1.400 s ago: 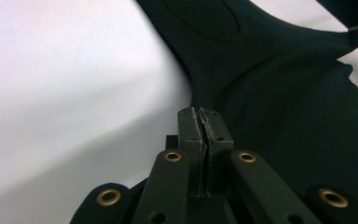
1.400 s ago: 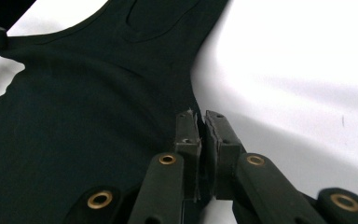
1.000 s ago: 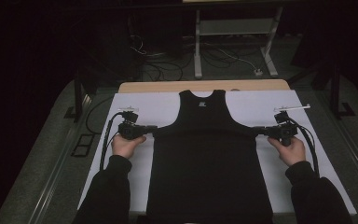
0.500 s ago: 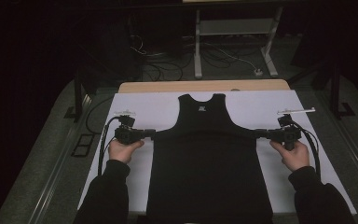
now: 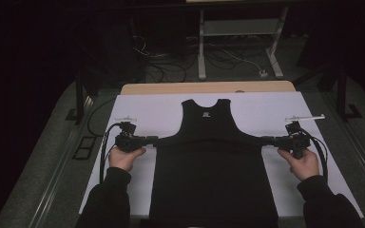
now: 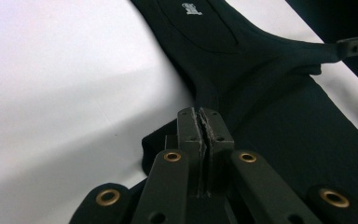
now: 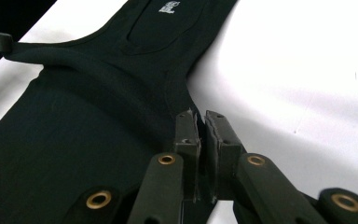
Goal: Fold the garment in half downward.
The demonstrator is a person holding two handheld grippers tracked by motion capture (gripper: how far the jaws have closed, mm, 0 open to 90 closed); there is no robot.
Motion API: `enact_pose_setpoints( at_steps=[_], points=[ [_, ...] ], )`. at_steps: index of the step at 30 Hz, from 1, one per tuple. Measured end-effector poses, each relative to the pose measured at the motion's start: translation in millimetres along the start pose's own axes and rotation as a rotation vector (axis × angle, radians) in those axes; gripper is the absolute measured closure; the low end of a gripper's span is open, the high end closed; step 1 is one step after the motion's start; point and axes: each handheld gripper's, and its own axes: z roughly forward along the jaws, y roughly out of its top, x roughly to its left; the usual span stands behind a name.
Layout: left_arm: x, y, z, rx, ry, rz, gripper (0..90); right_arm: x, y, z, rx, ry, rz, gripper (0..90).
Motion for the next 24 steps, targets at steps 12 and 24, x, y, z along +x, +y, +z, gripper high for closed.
enact_pose_setpoints(
  at_steps=[12,24],
  points=[
    [-6.4,-8.2,-7.9,0.008,-0.011,-0.002,86.6,4.4,-7.0,-8.2,0.002,0.010,0.003,82.4],
    [-11.9,-15.7,-12.8,0.040,-0.011,0.004,86.6,7.6,-16.0,-13.6,0.023,0.017,0.003,82.3]
  ],
)
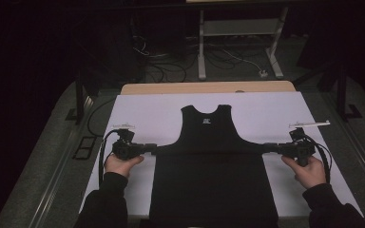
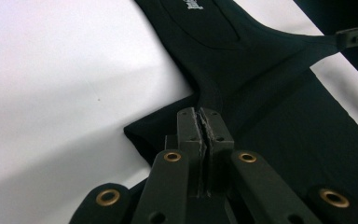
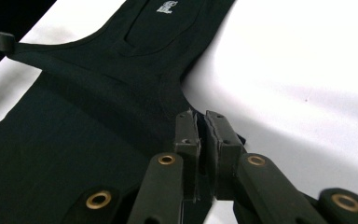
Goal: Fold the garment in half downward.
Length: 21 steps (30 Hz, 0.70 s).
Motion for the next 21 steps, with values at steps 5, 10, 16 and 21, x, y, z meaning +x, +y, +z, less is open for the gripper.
enact_pose_setpoints(
  at_steps=[5,10,16,21],
  points=[
    [-1.9,-2.5,-1.6,0.009,-0.002,0.001,86.6,2.9,-2.9,-2.0,0.011,0.000,-0.004,82.3],
    [-4.0,-4.4,-3.1,0.018,-0.011,0.008,86.6,4.5,-7.5,-2.2,0.033,0.001,0.005,82.3],
    [-6.7,-7.5,-4.1,0.042,-0.013,0.012,86.6,5.7,-12.7,-4.0,0.047,0.007,0.011,82.2],
    [-10.5,-10.9,-4.1,0.067,-0.014,0.023,86.6,6.4,-17.1,-4.0,0.065,0.009,0.020,82.2]
  ],
)
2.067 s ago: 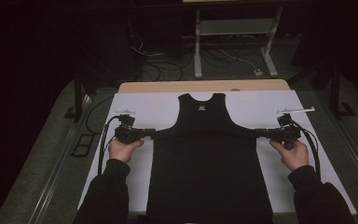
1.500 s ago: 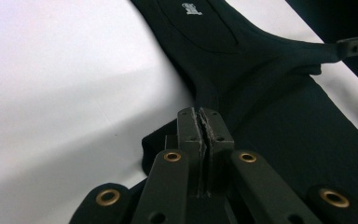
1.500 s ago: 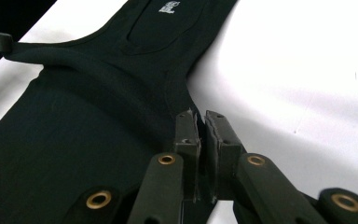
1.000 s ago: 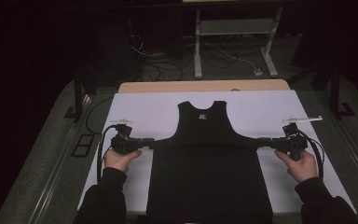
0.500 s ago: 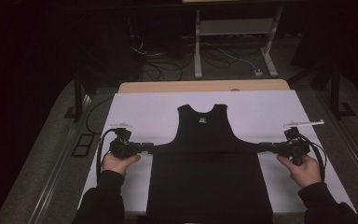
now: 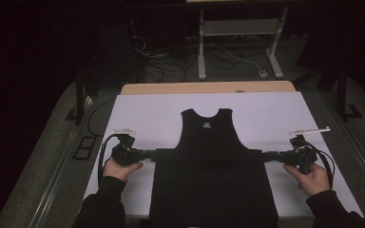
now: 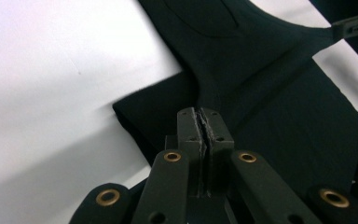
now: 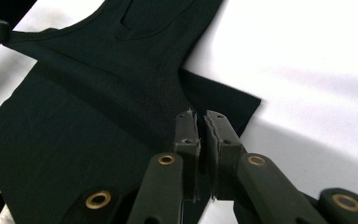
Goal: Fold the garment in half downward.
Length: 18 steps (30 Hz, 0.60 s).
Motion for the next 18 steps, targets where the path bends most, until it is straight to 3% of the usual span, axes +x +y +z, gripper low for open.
enact_pose_setpoints(
  at_steps=[18],
  points=[
    [0.1,-7.9,6.2,0.081,-0.002,-0.005,86.6,-0.6,-11.0,8.7,0.098,0.002,0.029,82.0]
  ],
)
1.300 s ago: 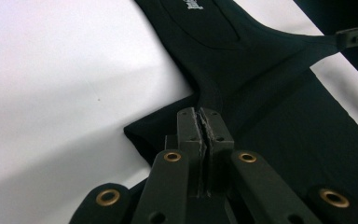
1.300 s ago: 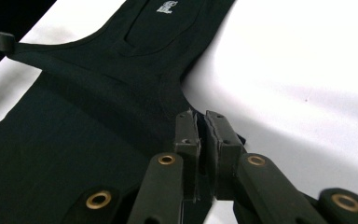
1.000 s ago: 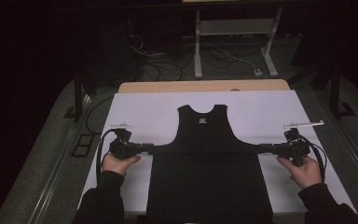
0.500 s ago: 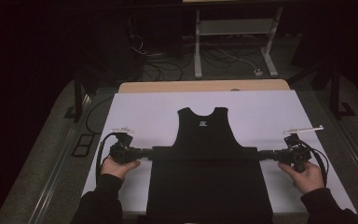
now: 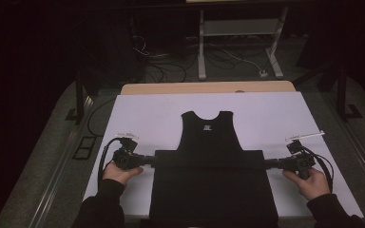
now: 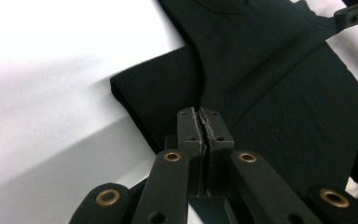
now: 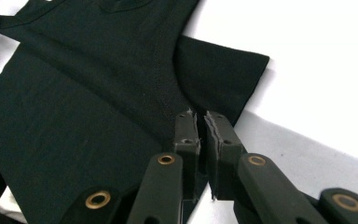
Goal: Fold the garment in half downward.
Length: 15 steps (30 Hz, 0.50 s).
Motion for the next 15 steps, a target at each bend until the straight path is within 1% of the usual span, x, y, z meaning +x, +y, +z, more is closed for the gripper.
enact_pose_setpoints(
  at_steps=[7,11,15],
  points=[
    [1.3,-1.3,4.8,0.034,0.005,-0.006,86.5,-0.6,-0.8,3.0,0.028,-0.008,0.006,81.9],
    [1.6,-2.0,8.6,0.065,0.009,-0.004,86.5,-1.1,-0.9,4.1,0.035,-0.009,0.005,81.9],
    [2.4,-2.3,10.3,0.073,0.010,-0.005,86.5,-1.2,-0.9,4.5,0.040,-0.009,0.009,81.9]
  ],
)
